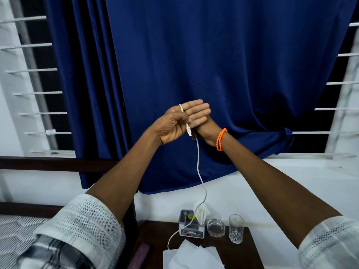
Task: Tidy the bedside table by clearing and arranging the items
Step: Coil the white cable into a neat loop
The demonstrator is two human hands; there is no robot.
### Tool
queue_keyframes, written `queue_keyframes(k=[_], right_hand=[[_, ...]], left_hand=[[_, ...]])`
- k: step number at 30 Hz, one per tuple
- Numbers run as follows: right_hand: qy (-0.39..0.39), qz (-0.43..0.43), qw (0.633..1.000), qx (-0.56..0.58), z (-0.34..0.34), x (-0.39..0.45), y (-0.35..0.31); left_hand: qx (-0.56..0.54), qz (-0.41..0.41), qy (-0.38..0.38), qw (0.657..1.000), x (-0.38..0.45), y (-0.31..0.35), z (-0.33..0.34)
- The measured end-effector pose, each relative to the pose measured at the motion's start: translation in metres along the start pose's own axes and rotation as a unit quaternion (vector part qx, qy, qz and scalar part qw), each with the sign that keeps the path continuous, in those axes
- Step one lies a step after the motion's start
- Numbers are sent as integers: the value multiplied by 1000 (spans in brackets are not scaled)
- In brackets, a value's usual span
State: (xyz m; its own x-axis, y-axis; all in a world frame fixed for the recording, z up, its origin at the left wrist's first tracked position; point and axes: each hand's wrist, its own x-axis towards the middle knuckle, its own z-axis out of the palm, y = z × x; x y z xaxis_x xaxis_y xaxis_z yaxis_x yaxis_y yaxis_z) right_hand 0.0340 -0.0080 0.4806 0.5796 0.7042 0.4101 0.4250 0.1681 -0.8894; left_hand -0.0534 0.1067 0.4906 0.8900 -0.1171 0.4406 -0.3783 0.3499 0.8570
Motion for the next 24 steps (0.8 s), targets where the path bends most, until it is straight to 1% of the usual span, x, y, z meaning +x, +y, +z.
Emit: queue_keyframes(k=[1, 4, 7, 11, 14, 16, 19, 20, 22, 24], right_hand=[[-2, 14, 1000, -13, 2, 2, 2], [-24, 14, 999, -40, -2, 7, 13], [-62, 15, 997, -35, -3, 9, 17], [-100, 56, 990, -82, -3, 6, 11], [-124, 73, 983, -112, -8, 5, 4], [-136, 77, 978, -138, -10, 6, 1], [-145, 69, 960, -228, -13, 10, -3], [-150, 59, 949, -272, -14, 11, -6], [-161, 28, 919, -360, -14, 14, -12], [-167, -9, 887, -430, -15, 15, -19]], left_hand=[[5, 10, 17, 1000, 1, 0, -3], [37, 40, 79, 995, 4, 1, -9], [84, 57, 121, 987, 5, 3, -20], [195, 41, 154, 968, -1, 13, -34], [264, 16, 164, 950, -6, 19, -42], [331, -9, 152, 931, -8, 23, -47], [461, -83, 105, 877, -12, 25, -51], [494, -114, 88, 858, -14, 25, -51], [528, -170, 63, 829, -14, 22, -55], [535, -210, 31, 818, -15, 20, -62]])
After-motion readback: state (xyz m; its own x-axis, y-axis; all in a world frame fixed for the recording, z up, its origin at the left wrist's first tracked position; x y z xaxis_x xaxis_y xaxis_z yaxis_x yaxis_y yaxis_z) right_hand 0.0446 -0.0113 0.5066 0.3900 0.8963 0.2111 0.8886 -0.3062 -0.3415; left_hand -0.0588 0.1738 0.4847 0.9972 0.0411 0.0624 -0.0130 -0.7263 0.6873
